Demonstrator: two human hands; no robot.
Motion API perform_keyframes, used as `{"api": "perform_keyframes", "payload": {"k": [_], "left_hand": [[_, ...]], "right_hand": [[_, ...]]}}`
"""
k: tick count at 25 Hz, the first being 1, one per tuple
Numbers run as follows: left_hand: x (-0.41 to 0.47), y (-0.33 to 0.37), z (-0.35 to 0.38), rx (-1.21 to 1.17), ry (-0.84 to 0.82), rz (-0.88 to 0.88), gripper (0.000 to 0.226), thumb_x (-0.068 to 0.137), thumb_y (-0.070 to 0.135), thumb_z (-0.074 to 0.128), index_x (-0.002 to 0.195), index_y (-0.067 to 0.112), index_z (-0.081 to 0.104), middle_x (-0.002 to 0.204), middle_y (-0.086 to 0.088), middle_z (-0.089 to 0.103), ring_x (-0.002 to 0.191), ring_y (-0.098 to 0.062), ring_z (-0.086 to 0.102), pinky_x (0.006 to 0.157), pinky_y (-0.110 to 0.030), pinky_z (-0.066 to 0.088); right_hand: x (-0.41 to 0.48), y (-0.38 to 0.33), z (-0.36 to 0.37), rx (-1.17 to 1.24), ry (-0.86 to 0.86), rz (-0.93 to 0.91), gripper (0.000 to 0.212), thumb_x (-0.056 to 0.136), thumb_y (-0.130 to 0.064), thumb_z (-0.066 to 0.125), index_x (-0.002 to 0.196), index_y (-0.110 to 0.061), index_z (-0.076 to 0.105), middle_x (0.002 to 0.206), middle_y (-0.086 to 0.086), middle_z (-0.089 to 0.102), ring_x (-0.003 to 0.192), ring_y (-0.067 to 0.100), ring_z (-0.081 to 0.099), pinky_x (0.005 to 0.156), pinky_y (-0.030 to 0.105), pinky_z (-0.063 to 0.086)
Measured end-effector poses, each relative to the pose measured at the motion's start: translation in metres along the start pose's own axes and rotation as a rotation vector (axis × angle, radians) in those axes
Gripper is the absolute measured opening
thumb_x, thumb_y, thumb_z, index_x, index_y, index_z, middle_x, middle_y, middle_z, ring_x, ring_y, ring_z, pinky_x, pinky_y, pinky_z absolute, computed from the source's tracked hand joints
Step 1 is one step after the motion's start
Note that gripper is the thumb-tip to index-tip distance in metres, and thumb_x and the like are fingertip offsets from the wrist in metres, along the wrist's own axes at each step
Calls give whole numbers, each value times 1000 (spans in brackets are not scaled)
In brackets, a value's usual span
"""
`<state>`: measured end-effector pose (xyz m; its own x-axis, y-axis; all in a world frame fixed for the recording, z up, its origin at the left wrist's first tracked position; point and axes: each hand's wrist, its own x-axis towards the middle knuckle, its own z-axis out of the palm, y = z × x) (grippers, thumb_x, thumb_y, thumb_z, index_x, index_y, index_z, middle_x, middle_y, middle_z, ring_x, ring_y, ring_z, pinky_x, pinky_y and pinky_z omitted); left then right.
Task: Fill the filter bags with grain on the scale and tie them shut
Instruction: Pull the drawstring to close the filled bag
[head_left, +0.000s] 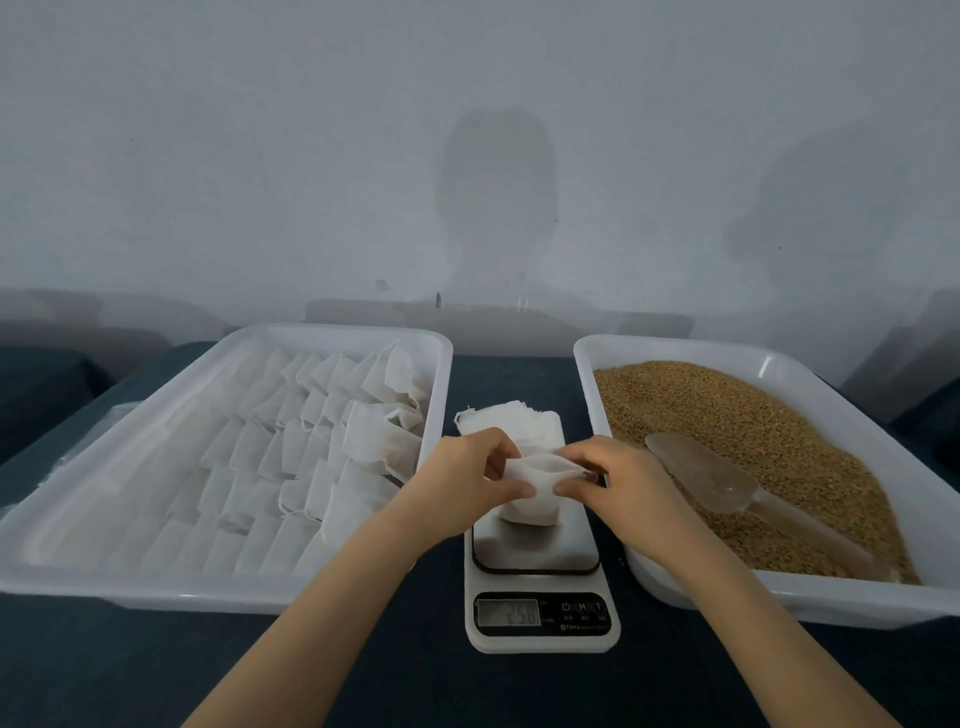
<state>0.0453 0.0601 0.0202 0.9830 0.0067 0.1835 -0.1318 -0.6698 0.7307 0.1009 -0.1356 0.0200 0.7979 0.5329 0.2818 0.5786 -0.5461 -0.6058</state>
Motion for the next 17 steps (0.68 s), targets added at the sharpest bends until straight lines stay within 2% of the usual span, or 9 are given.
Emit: {"api": "perform_keyframes", "payload": {"k": [2, 4, 6, 7, 8, 9, 11, 13, 17], "left_hand": [[-2, 1, 0, 53, -11, 33, 18, 85, 30, 70, 80, 32, 53, 76, 14, 54, 68, -3, 50, 61, -11, 35], [-3, 2, 2, 70, -42, 61, 22, 87, 30, 67, 78, 35, 47, 81, 14, 57, 71, -5, 53, 62, -12, 40], [-4, 6, 2, 21, -91, 47, 22, 83, 33, 70, 93, 34, 50, 97, 10, 62, 83, -7, 58, 69, -16, 47], [-3, 8, 1, 31, -114, 43, 30, 82, 36, 72, 105, 34, 54, 101, 9, 63, 87, -6, 58, 70, -13, 45], [-2, 8, 2, 79, -130, 65, 36, 82, 37, 72, 114, 32, 57, 99, 8, 63, 86, -4, 56, 69, -8, 41], [-1, 11, 2, 134, -140, 96, 32, 84, 36, 70, 114, 28, 63, 94, 8, 65, 82, -2, 56, 65, -5, 39], [0, 13, 1, 165, -150, 132, 8, 87, 32, 68, 88, 25, 69, 72, 13, 61, 66, 3, 53, 57, -6, 35], [0, 14, 1, 158, -157, 128, 28, 87, 31, 69, 62, 32, 56, 56, 15, 49, 54, 7, 48, 53, -5, 34], [2, 15, -1, 123, -149, 99, 40, 90, 26, 65, 55, 32, 47, 53, 14, 45, 49, 1, 45, 51, -5, 34]], "right_hand": [[1, 0, -1, -33, 4, -42, 8, 81, -24, 70, 87, -18, 70, 83, -5, 61, 78, 1, 52, 66, 10, 35], [-1, -1, -2, -29, 14, -67, 4, 82, -23, 70, 81, -19, 69, 78, -4, 61, 75, 4, 53, 64, 10, 36], [-3, -4, -3, 21, -6, -56, 4, 84, -23, 68, 81, -26, 68, 74, -7, 63, 72, 2, 55, 63, 11, 39], [-3, -6, -3, 47, -19, -46, 8, 84, -23, 68, 81, -31, 67, 72, -7, 64, 70, 2, 57, 62, 11, 41], [-4, -7, -3, 68, -25, -43, 13, 84, -23, 68, 81, -35, 66, 71, -8, 65, 69, 3, 58, 61, 12, 42], [-4, -8, -3, 82, -22, -47, 17, 84, -22, 68, 80, -38, 65, 71, -9, 65, 68, 3, 58, 61, 12, 43], [-5, -10, -4, 117, 6, -57, 22, 83, -19, 68, 80, -40, 67, 73, -14, 66, 70, 3, 59, 63, 11, 43], [-7, -11, -6, 156, 37, -68, 26, 83, -15, 68, 79, -41, 68, 76, -19, 67, 74, 2, 61, 65, 9, 43], [-7, -15, -9, 207, 14, -60, 24, 82, -20, 69, 81, -44, 69, 78, -14, 68, 75, 7, 61, 65, 16, 45]]}}
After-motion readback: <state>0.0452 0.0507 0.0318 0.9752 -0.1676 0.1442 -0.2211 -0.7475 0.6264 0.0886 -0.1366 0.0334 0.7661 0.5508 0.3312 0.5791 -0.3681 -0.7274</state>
